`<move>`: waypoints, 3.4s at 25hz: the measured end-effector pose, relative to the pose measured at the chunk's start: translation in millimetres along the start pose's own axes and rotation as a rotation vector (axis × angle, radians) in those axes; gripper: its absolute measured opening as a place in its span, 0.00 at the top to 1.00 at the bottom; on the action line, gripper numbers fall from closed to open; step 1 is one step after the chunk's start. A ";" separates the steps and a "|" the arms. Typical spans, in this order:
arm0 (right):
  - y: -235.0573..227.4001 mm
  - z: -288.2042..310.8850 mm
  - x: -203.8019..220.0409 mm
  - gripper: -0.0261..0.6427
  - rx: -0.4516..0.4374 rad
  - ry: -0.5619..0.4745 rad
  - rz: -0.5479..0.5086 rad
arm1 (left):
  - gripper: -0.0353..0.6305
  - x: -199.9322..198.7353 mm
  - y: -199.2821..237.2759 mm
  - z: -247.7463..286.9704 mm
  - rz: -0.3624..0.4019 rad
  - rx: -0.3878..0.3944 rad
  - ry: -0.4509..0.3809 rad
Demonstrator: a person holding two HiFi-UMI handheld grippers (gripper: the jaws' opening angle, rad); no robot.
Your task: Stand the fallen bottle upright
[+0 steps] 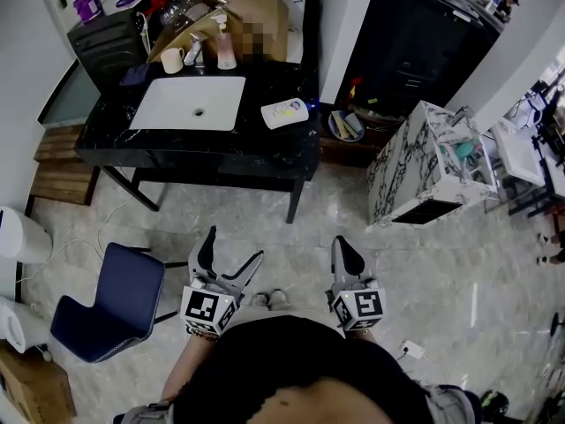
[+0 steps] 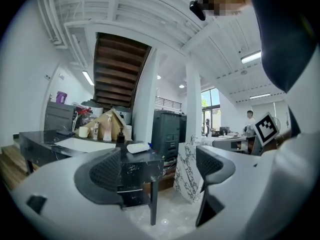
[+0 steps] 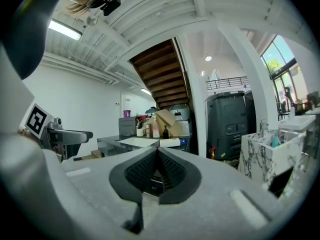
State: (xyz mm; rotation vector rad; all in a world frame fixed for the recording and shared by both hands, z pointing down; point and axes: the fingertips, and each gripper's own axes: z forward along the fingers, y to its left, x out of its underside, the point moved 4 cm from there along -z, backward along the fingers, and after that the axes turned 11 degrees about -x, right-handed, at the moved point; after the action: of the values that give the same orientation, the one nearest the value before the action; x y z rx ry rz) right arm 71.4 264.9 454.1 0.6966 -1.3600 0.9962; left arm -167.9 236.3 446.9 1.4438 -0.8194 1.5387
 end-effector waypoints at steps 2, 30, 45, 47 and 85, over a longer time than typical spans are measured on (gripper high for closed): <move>-3.3 1.7 -2.2 0.96 -0.001 -0.002 0.002 | 0.27 1.3 -0.3 2.7 0.001 -0.004 0.006; -71.8 22.4 9.5 0.96 -0.034 0.025 0.022 | 0.27 5.3 -3.9 56.4 0.021 -0.083 0.018; -121.0 102.2 -7.9 0.96 -0.007 0.018 0.022 | 0.27 -2.3 26.6 133.2 0.043 -0.056 0.051; -128.8 116.3 -10.8 0.96 0.006 0.022 0.026 | 0.27 -7.2 32.5 151.2 0.050 -0.035 0.057; -250.4 270.4 -59.8 0.96 0.147 0.000 0.079 | 0.27 -49.8 47.4 453.8 0.153 0.358 0.182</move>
State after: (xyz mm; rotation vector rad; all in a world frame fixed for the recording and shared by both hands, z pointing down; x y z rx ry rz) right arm 172.4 -94.3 463.4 0.7567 -1.3318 1.1684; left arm -16.0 -196.7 455.6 1.4877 -0.5758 1.9784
